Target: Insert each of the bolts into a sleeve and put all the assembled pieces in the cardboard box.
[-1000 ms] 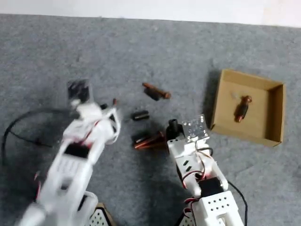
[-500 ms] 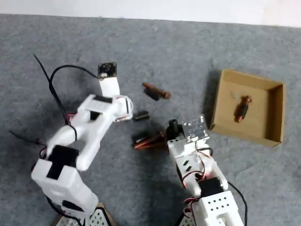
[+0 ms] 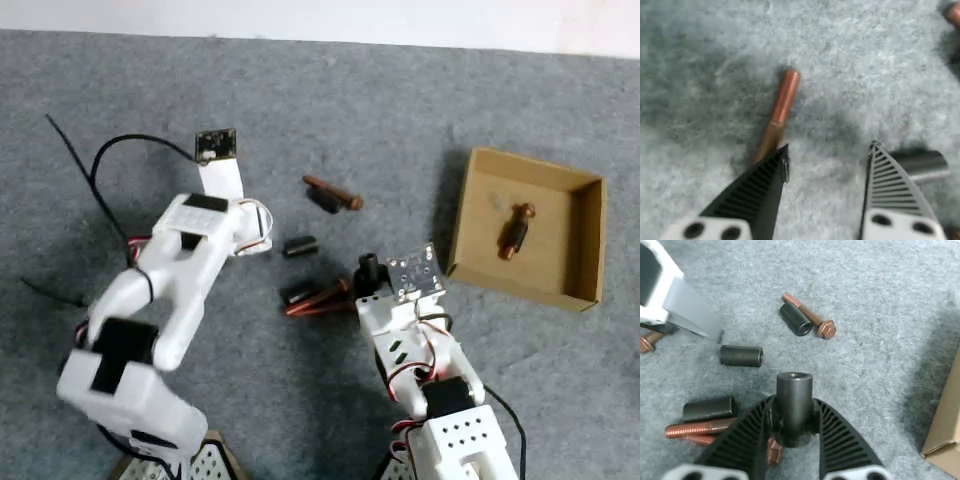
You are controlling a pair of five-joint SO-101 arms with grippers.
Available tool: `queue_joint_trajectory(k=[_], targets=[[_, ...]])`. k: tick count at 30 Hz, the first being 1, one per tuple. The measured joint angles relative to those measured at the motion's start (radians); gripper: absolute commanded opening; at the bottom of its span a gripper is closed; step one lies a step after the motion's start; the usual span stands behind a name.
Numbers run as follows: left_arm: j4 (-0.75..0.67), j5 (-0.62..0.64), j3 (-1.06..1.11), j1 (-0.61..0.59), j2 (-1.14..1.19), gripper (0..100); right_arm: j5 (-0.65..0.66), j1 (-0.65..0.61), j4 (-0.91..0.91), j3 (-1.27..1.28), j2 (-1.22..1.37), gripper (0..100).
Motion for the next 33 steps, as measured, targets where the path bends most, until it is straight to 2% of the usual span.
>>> queue_joint_trajectory(k=[7,12,16,25,33], targets=[[-0.017,-0.002,0.144,-0.035,-0.195,25,0.043,0.0,0.0,0.006,0.0,0.4],[-0.091,-0.121,0.189,-0.086,-0.212,24,0.043,0.0,0.0,0.006,0.0,0.4],[-0.1,-0.141,0.195,-0.101,-0.212,25,0.043,0.0,0.0,0.006,0.0,0.4],[-0.115,-0.143,0.098,-0.101,-0.002,24,0.043,0.0,0.0,0.006,0.0,0.4],[-0.114,-0.143,0.078,-0.101,0.014,24,0.043,0.0,0.0,0.006,0.0,0.4]])
